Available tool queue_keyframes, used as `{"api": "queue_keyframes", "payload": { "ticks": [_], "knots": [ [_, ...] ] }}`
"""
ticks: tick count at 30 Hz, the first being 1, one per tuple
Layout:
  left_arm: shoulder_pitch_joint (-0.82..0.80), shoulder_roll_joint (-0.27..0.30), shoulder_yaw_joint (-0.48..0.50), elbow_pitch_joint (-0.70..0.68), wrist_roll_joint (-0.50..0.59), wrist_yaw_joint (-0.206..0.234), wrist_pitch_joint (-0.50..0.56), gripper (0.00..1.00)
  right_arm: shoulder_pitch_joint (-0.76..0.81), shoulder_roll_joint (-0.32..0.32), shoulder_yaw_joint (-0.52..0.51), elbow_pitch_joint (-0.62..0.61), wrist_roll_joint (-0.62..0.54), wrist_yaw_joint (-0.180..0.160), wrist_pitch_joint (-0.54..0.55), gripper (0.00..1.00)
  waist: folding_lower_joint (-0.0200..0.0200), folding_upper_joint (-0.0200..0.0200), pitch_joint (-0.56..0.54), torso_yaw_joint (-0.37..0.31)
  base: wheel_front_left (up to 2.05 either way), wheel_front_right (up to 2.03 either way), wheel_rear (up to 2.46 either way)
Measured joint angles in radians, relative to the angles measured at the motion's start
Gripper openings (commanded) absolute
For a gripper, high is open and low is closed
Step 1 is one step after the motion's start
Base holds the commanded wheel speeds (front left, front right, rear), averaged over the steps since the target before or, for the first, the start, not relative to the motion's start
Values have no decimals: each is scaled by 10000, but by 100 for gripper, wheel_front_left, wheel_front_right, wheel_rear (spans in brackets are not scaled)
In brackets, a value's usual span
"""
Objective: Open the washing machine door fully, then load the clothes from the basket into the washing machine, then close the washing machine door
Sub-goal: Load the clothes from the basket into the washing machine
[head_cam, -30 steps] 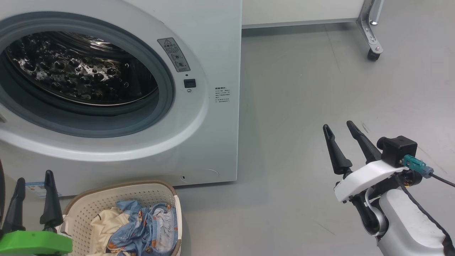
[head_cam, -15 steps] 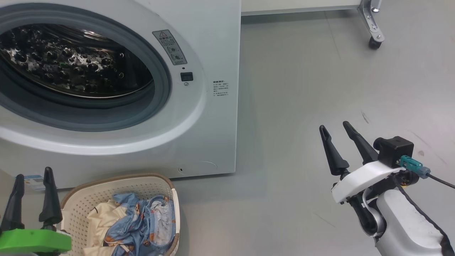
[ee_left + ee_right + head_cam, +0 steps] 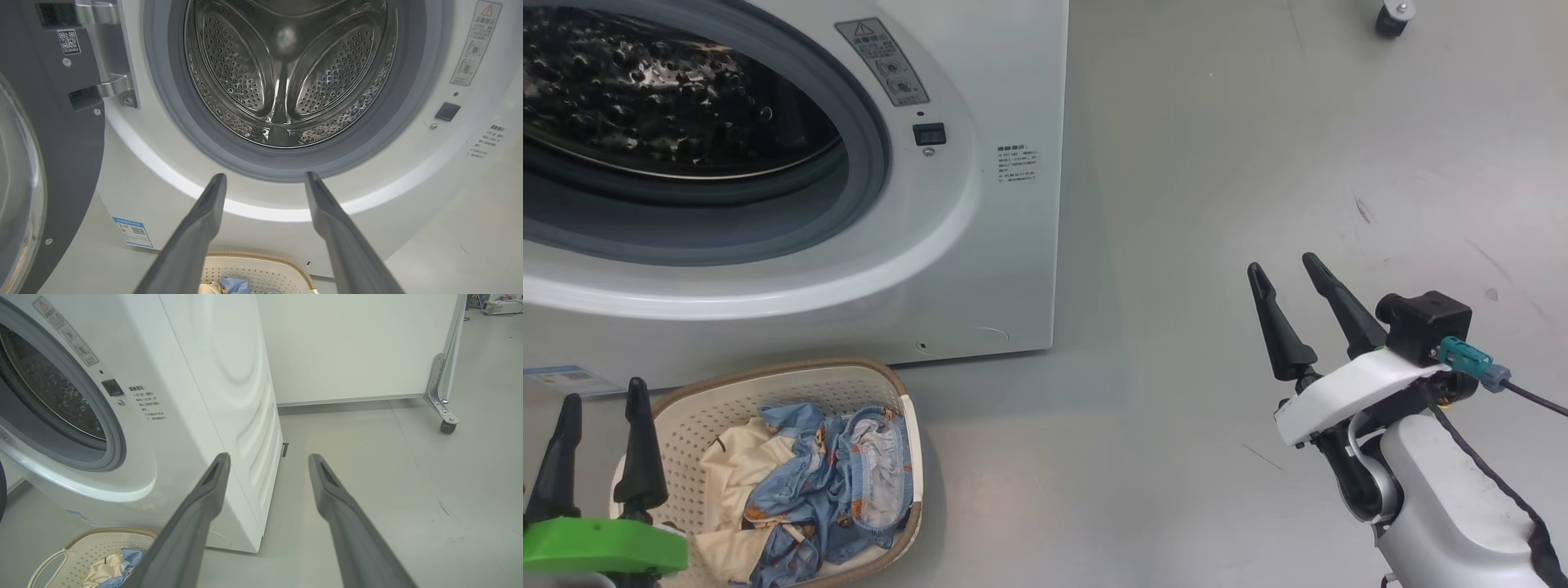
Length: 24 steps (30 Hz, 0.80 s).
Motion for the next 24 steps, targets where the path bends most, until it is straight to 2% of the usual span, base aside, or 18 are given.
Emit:
{"api": "queue_keyframes", "payload": {
  "ticks": [11, 24],
  "knots": [
    [-416, 167, 35, 117, -180, -13, 188, 100, -640, 224, 29, -205, -67, 0, 0, 100, 0, 0, 1208, -204, 0, 0, 0],
    [-1256, 272, -73, 886, -328, -90, 614, 100, -1270, 274, -65, -305, -197, 0, 0, 100, 1, 0, 2630, -559, 0, 0, 0]
  ]
}}
